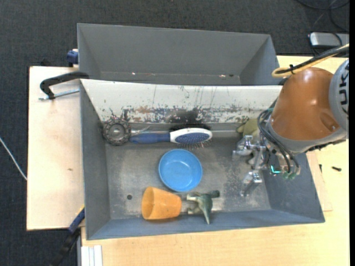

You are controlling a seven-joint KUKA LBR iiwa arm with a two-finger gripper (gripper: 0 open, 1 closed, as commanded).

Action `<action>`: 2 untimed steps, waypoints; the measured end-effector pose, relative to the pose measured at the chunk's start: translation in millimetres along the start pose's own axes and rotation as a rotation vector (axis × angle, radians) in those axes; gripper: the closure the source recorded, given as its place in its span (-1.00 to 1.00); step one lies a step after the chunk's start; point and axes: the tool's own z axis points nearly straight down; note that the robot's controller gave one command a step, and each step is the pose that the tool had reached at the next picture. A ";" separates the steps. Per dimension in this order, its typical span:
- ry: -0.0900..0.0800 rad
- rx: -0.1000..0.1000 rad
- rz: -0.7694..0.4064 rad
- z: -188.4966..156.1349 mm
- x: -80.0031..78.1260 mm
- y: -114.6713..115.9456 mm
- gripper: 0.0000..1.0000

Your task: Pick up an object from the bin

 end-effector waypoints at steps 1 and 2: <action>-0.006 -0.003 -0.086 13.6 -14.5 64.5 -1.00; -0.017 0.007 -0.182 72.0 -23.9 137.2 -1.00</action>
Offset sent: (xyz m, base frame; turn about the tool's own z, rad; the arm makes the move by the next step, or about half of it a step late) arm 0.0137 0.0600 -0.0136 -0.0796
